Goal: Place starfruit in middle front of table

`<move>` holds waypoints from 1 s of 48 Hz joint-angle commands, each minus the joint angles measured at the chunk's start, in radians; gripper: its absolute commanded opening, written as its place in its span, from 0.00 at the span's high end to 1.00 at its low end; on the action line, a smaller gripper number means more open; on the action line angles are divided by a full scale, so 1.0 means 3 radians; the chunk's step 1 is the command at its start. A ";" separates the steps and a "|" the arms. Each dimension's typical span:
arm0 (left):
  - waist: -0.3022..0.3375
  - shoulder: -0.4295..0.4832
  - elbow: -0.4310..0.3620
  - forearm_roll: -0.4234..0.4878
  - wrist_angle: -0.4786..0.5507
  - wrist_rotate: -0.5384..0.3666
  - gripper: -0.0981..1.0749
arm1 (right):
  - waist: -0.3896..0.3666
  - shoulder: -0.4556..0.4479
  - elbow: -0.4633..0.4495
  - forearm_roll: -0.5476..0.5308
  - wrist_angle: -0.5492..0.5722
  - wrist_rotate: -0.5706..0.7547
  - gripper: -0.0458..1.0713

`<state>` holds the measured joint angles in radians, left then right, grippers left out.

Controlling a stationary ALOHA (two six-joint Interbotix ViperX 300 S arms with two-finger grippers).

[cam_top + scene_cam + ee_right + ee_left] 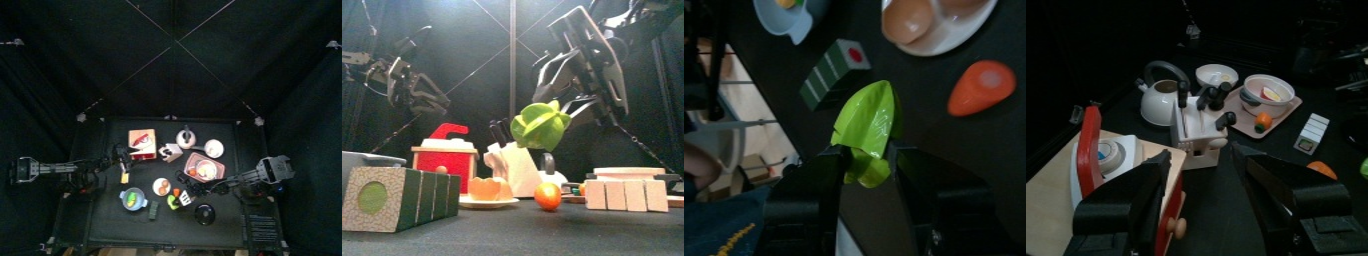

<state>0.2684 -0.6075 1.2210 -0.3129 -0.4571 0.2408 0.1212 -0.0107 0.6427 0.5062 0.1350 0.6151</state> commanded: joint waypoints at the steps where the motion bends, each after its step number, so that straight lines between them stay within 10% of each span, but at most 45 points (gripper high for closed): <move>1: -0.0005 0.0000 -0.0072 -0.0005 -0.0015 0.0005 0.17 | -0.0205 -0.0112 -0.0215 -0.0261 0.0409 0.0020 0.31; 19: -0.0005 0.0000 -0.0072 -0.0036 -0.0015 0.0005 0.17 | -0.0220 -0.0107 -0.0465 -0.1365 0.0910 0.1115 0.31; 48: -0.0010 0.0000 -0.0082 -0.0036 -0.0015 0.0005 0.17 | 0.0772 0.0276 -0.0532 -0.3697 0.1156 0.4827 0.31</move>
<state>0.2684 -0.6075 1.2210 -0.3221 -0.4571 0.2408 0.3329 0.0752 0.5108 -0.5123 0.4525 1.9528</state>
